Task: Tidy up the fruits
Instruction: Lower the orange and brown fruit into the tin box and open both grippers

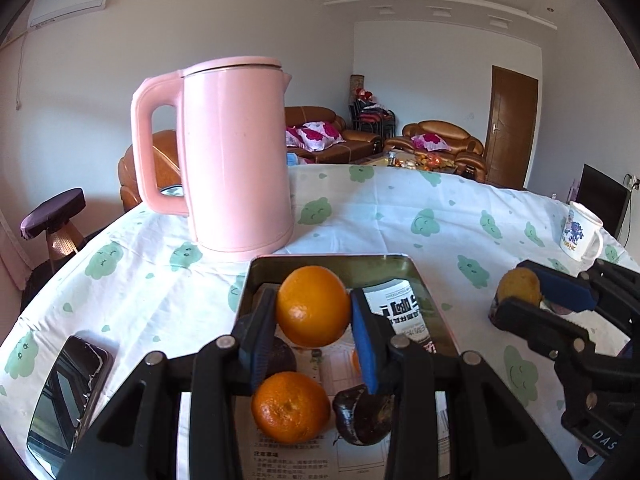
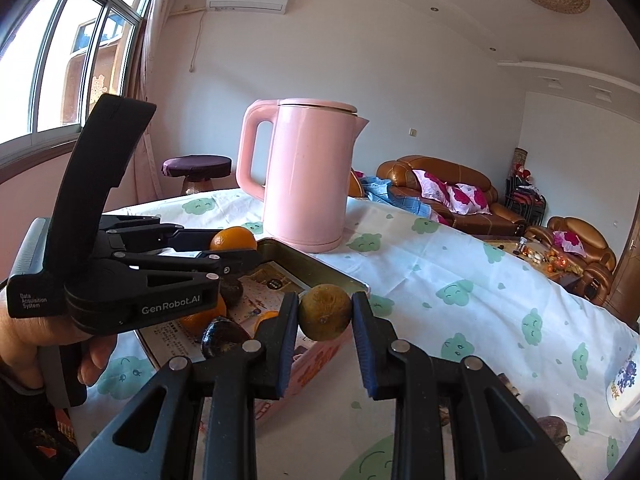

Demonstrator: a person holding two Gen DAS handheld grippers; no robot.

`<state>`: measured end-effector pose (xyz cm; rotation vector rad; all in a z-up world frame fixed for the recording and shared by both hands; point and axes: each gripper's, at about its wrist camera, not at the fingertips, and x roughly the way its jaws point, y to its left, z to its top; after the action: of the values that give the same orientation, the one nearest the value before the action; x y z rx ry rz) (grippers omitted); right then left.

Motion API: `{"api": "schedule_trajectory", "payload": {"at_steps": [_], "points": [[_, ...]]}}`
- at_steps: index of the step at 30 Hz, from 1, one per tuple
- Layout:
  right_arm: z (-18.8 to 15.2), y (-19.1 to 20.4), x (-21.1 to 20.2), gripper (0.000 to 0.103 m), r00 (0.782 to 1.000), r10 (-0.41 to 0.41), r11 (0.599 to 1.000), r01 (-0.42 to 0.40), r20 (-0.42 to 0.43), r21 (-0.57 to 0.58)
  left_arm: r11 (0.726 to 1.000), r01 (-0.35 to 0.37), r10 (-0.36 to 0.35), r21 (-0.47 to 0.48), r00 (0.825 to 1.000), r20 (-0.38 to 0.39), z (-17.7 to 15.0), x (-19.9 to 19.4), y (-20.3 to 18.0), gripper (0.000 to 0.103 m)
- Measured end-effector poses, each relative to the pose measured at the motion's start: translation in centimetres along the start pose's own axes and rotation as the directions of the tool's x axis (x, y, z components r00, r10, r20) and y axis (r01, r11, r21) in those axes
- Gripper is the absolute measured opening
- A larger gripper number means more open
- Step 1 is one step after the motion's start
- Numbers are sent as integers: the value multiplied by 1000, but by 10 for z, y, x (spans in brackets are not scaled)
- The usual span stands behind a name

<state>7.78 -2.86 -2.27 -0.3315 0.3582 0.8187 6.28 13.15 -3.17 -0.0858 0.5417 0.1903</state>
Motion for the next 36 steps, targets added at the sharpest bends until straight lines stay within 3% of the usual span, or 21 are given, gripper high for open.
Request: {"api": "schedule_trajectory", "payload": {"at_steps": [10,18,31,36], "points": [[-4,25,30,29,995,64,997,-67,-78,-26,1000,0,-1,-2,999,-53,-4,10,11,38],[-6,26,40,29,989,60,998,-63,-138,-19,1000,4,-4,-7,997,-77,-9,14,13,38],[-7,28,45,29,984,72,997,-78,-166,-28,1000,0,0,-4,997,-76,-9,15,13,40],[-7,33,45,46,984,65,996,-74,-168,-51,1000,0,-1,-4,997,-74,-10,14,13,41]]}}
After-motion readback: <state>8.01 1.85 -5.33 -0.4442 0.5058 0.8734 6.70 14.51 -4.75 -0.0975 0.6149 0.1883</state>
